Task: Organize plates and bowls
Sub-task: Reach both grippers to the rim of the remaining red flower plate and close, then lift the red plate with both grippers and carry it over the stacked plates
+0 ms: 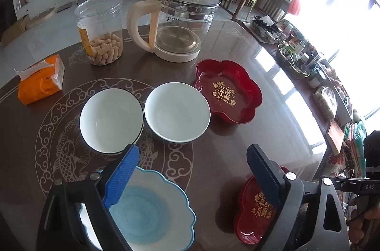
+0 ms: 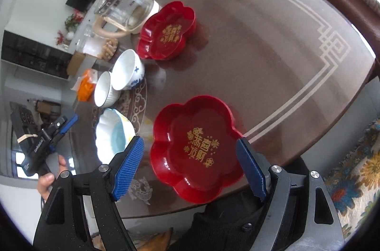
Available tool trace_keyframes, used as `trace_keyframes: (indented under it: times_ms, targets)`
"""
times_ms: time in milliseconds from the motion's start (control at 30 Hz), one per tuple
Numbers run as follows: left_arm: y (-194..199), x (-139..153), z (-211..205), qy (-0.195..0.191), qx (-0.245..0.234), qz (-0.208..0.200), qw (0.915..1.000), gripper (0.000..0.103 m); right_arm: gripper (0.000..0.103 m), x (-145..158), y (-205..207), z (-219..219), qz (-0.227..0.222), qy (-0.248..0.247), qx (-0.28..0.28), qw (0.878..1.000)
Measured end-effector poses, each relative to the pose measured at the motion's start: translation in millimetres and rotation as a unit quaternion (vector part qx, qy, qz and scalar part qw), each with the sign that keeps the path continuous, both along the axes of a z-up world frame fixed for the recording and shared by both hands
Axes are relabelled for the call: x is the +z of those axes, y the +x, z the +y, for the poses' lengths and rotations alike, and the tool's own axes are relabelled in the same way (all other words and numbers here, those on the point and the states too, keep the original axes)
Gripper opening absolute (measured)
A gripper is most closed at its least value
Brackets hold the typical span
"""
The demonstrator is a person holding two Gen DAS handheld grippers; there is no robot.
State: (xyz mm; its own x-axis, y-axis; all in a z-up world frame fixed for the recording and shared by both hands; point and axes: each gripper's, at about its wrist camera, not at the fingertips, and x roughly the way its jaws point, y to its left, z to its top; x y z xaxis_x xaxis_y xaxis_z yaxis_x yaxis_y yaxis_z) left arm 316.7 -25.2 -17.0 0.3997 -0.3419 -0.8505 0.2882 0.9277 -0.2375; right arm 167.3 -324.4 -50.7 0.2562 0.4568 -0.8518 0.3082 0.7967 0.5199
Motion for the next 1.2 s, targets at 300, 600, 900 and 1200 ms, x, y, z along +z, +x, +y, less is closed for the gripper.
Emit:
trace_keyframes:
  times_ms: [300,600,900,1200]
  targets:
    - [109,-29,-51,0.046,0.007,0.033,0.9984,0.091,0.083,-26,84,7,0.016,-0.009,-0.01,1.0]
    - [164,-71,-90,0.091,0.005,0.049,0.9946,0.08,0.078,-50,141,3,0.008,-0.013,-0.049,0.999]
    - [190,-111,-120,0.092,-0.006,0.088,0.9919,0.045,0.045,-86,172,28,0.01,-0.015,-0.018,1.0]
    - [188,-121,-115,0.048,-0.006,0.098,0.994,0.008,0.017,-106,181,28,0.003,-0.024,-0.007,1.0]
